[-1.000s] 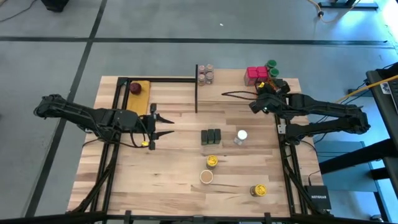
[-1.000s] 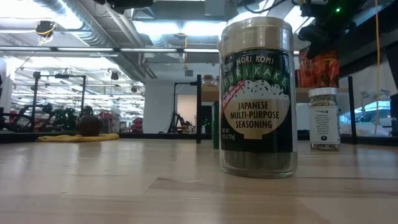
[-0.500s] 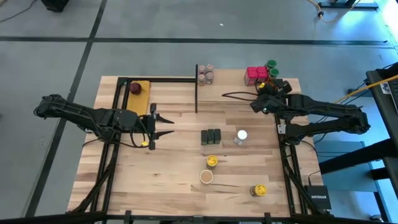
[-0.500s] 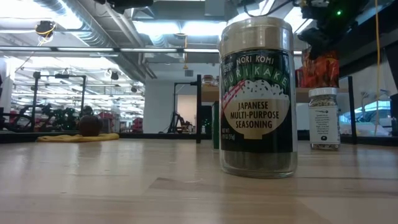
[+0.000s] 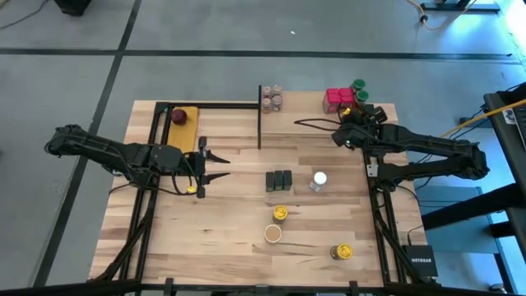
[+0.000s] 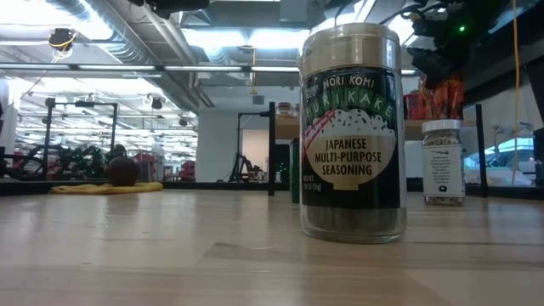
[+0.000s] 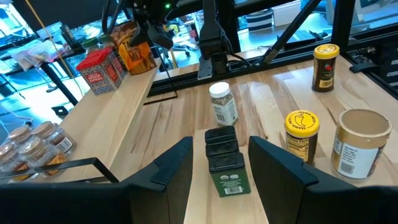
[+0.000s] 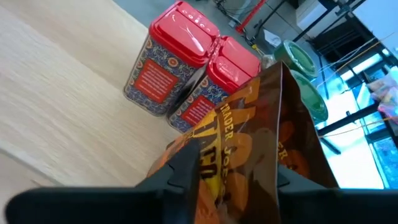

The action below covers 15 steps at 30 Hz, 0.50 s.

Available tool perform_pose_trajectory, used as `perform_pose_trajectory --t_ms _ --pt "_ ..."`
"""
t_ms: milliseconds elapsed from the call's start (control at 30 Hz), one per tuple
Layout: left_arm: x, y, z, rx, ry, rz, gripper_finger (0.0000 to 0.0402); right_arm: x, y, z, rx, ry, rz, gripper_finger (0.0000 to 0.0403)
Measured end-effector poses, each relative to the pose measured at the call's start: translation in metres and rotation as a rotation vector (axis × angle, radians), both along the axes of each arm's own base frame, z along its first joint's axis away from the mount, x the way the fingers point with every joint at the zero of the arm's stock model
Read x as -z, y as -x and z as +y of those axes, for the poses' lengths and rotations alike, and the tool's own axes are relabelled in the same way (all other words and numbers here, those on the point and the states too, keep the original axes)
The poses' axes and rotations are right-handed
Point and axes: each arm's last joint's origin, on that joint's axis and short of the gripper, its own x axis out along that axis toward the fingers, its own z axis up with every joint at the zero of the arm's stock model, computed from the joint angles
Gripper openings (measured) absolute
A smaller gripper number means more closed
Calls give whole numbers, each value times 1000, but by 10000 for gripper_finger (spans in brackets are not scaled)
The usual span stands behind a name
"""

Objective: Shelf spices
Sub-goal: Put the orange seasoning bag on the shelf and align it with the other orange seasoning bag

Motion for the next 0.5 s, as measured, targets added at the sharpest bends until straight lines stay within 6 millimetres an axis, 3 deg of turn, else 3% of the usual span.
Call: perform_pose_trajectory --t_ms 267,500 --pt "0 0 0 0 3 0 150 -2 0 0 -18 8 39 143" --pt "0 0 0 0 3 0 150 -28 -1 0 -34 8 -48 157"
